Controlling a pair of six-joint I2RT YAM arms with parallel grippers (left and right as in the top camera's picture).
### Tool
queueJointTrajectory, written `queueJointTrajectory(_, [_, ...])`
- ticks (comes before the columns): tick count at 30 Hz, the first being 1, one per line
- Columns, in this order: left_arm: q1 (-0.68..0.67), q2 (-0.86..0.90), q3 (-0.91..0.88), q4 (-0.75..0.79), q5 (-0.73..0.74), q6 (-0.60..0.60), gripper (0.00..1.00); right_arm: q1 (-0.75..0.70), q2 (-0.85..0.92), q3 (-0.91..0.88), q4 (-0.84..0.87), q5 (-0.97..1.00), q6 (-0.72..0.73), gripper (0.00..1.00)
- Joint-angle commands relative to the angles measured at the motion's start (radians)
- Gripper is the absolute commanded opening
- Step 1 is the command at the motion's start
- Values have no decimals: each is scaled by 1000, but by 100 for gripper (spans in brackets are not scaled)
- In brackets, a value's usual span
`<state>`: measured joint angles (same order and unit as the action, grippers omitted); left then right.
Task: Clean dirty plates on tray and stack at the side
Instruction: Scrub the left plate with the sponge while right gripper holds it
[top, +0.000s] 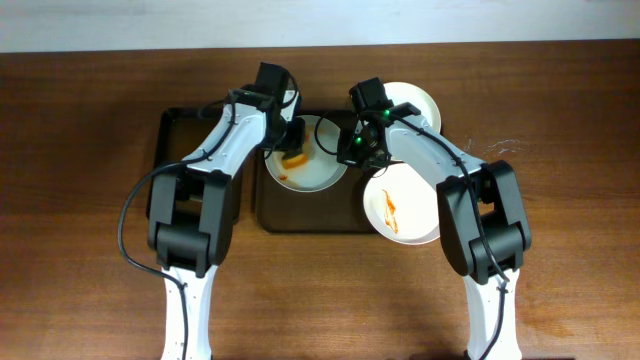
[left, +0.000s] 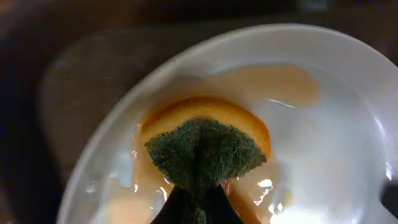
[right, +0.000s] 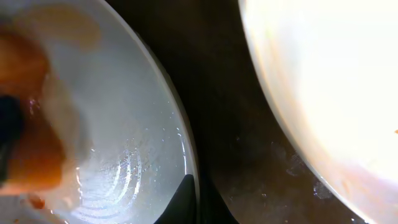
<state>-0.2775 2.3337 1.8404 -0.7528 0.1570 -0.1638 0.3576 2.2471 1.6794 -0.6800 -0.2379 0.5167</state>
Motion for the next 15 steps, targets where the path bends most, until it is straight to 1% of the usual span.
queueJointTrajectory(1, [7,22,19,-132,-187,-185,0,0,17,5,-8,5,-3,4])
queueJointTrajectory(3, [-9,22,43,-280,-160,-179,0,0,17,5,-11,5,-3,4])
queueJointTrajectory(4, [-19,22,52,-349,-103,-118,0,0,17,5,-12,4,-3,4])
queueJointTrajectory(5, [-26,22,53,-378,-36,-56,0,0,17,5,-12,2,-3,4])
queueJointTrajectory(7, [-34,22,53,-388,167,106,0,0,17,5,-12,1,-3,4])
queueJointTrajectory(8, [-34,22,53,-358,218,153,0,0,17,5,-12,1,-3,4])
queueJointTrajectory(9, [-33,23,53,-307,229,161,0,0,17,5,-14,1,-3,4])
queueJointTrajectory(11, [-33,23,53,-186,224,148,0,0,17,5,-15,1,-3,4])
queueJointTrajectory(12, [-33,23,53,-134,189,110,0,0,17,5,-14,2,-3,4])
queueJointTrajectory(14, [-33,23,53,-50,6,-29,0,0,17,5,-14,2,-3,4])
queueJointTrajectory(15, [-33,23,53,-25,-167,-144,0,0,17,5,-14,2,-3,4])
